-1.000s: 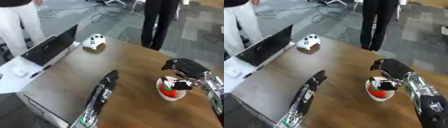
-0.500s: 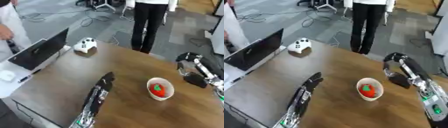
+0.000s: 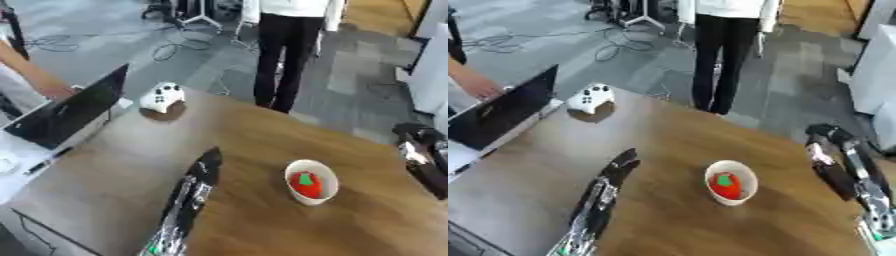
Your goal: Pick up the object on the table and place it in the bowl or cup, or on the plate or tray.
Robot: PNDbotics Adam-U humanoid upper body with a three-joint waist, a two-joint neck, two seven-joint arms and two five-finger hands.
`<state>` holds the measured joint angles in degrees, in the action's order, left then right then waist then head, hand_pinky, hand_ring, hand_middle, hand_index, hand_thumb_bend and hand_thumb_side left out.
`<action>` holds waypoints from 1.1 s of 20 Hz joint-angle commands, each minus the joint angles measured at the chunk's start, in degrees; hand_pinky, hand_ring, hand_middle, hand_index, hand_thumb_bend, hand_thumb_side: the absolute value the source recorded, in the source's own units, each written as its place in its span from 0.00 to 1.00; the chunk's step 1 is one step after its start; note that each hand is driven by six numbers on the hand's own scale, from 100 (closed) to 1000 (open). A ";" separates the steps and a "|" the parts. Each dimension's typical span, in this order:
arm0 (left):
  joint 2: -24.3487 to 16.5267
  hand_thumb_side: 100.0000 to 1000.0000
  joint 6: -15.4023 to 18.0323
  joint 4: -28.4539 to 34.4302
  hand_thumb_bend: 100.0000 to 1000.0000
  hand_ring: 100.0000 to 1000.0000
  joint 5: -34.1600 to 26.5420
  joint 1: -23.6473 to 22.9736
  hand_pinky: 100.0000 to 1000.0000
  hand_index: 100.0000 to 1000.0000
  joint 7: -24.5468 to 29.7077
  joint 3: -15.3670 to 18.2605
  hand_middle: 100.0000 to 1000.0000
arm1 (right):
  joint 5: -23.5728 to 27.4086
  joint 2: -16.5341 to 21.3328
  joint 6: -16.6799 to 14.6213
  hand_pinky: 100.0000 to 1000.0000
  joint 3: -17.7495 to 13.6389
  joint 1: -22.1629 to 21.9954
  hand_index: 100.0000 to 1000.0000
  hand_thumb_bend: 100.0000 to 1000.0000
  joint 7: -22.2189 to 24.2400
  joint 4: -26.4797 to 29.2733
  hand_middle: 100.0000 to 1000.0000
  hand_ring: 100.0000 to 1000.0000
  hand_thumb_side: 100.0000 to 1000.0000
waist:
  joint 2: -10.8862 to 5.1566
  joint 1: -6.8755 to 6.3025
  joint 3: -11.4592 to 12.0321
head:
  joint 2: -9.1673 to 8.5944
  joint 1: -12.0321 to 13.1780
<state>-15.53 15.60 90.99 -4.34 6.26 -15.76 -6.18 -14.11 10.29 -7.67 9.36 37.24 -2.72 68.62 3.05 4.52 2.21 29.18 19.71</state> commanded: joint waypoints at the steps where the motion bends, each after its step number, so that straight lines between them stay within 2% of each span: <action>1: 0.28 0.86 0.01 0.21 0.54 0.90 0.28 0.38 1.00 0.88 -0.58 0.54 0.93 | 3.51 -1.82 -0.63 0.96 -2.00 -3.36 0.75 0.00 -3.75 5.80 0.76 0.89 0.70 | -0.97 -0.77 0.15 | -1.30 -0.25; 3: 0.76 0.86 -0.01 -0.22 0.54 0.90 0.27 0.48 1.00 0.88 -0.74 0.59 0.93 | 5.63 -2.72 -1.83 0.96 -2.17 -6.95 0.75 0.00 -5.42 8.11 0.76 0.88 0.67 | -0.97 -1.36 0.49 | -1.90 -0.71; 5: 1.05 0.86 -0.01 -0.69 0.54 0.90 0.32 0.55 1.00 0.89 -0.92 0.66 0.93 | 6.09 -3.05 -2.74 0.97 -2.04 -9.85 0.75 0.00 -6.34 9.66 0.76 0.89 0.68 | -1.04 -1.85 0.76 | -2.54 -1.18; 10: 1.31 0.86 0.01 -1.83 0.54 0.90 0.49 0.55 1.00 0.89 -1.49 0.92 0.93 | 5.82 -3.85 -3.04 0.98 -1.69 -15.73 0.75 0.00 -7.41 11.47 0.76 0.89 0.68 | -1.98 -2.88 1.01 | -5.51 -1.83; 15: 1.17 0.86 0.03 -2.44 0.54 0.90 0.02 0.02 1.00 0.89 -1.64 0.86 0.93 | 5.78 -4.33 -2.49 0.98 -0.81 -18.44 0.75 0.00 -7.31 12.15 0.76 0.90 0.67 | -3.18 -3.19 -0.44 | -8.17 -2.46; 16: 1.25 0.85 0.06 -2.44 0.54 0.90 -0.24 -0.02 1.00 0.89 -1.65 0.78 0.93 | 5.72 -4.39 -2.37 0.99 -0.58 -18.91 0.76 0.00 -7.20 12.30 0.79 0.92 0.68 | -3.30 -3.14 -0.79 | -8.54 -2.71; 22: 1.52 0.85 0.43 -1.60 0.54 0.90 -1.43 -0.13 1.00 0.89 -1.47 0.05 0.92 | 7.00 -4.25 -2.41 0.99 0.55 -21.07 0.76 0.00 -6.10 13.39 0.79 0.91 0.69 | -3.76 -2.87 -2.04 | -9.57 -3.41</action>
<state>-13.98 15.70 88.12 -5.29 5.89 -17.19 -6.03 -7.62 5.75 -9.97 9.68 15.77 -9.18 80.40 -0.10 1.72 0.25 20.38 17.07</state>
